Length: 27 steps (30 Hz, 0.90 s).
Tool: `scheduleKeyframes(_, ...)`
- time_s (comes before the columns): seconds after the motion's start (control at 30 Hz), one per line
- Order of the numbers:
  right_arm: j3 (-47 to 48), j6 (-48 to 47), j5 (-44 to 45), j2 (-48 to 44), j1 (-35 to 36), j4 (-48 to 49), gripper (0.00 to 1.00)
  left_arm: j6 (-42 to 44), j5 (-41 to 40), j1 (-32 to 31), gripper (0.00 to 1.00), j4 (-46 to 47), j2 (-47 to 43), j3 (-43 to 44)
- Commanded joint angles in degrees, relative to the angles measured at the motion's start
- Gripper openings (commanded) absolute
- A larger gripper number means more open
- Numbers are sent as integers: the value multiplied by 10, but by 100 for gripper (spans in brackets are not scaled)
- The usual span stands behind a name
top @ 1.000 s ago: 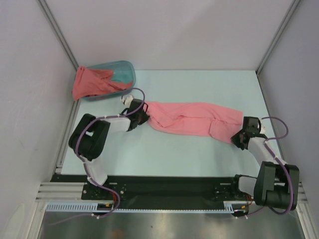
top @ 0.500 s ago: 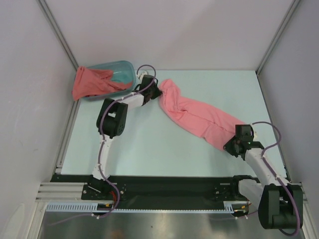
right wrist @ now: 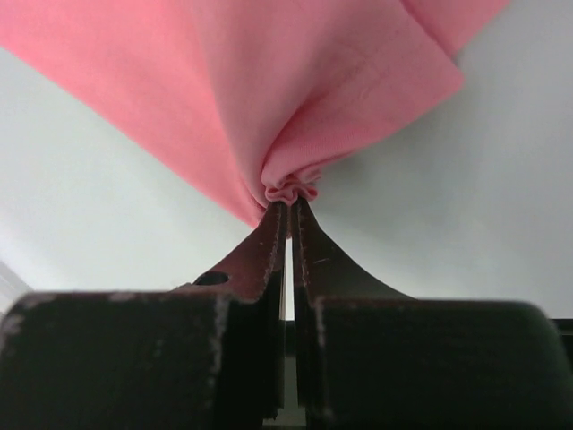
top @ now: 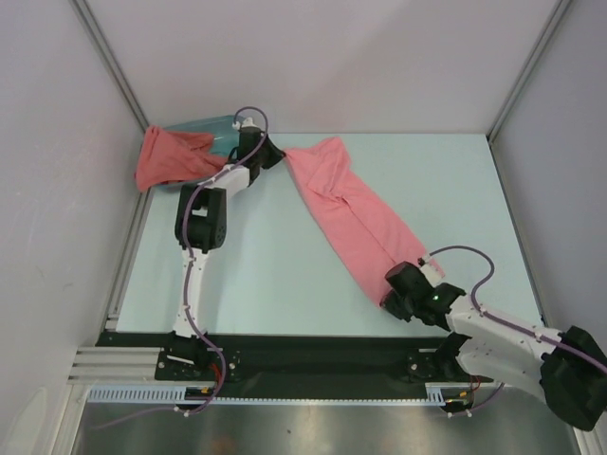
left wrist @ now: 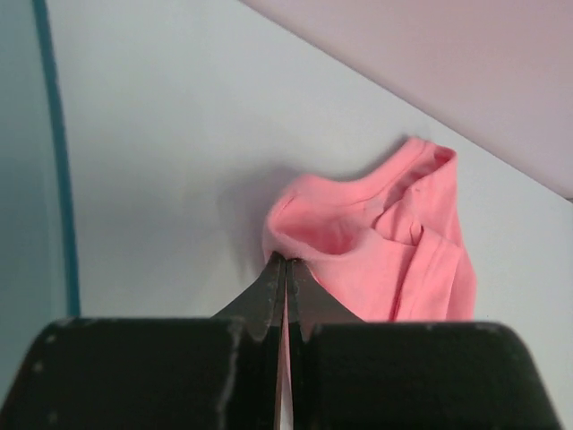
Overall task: Fold and stack the t-shirts
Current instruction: Fold the tshirt
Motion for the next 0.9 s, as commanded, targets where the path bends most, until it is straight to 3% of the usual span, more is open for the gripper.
scheduleKeyframes(0.0,20,126,42,41,77,3,0,56,29,7,3,-21,-23,57)
scheduleKeyframes(0.17,68,168,44,155,181,55,0,84,70,19,23,-102,-20,84)
scheduleKeyframes(0.2,90,172,49,171,193,58,0,90,79,19,33,-103,-21,84)
scheduleKeyframes(0.23,100,177,49,184,204,62,0,95,93,19,37,-117,-22,89)
scheduleKeyframes(0.33,123,187,52,217,241,81,0,113,107,19,46,-168,-37,113)
scheduleKeyframes(0.43,140,187,48,250,271,100,0,122,115,20,46,-187,-103,85)
scheduleKeyframes(0.67,168,223,23,342,342,184,1,119,123,17,48,-180,-363,-158)
scheduleKeyframes(0.77,219,190,22,388,373,190,2,123,119,17,49,-181,-477,-254)
scheduleKeyframes(0.87,284,128,-9,429,378,197,18,134,114,17,52,-199,-569,-334)
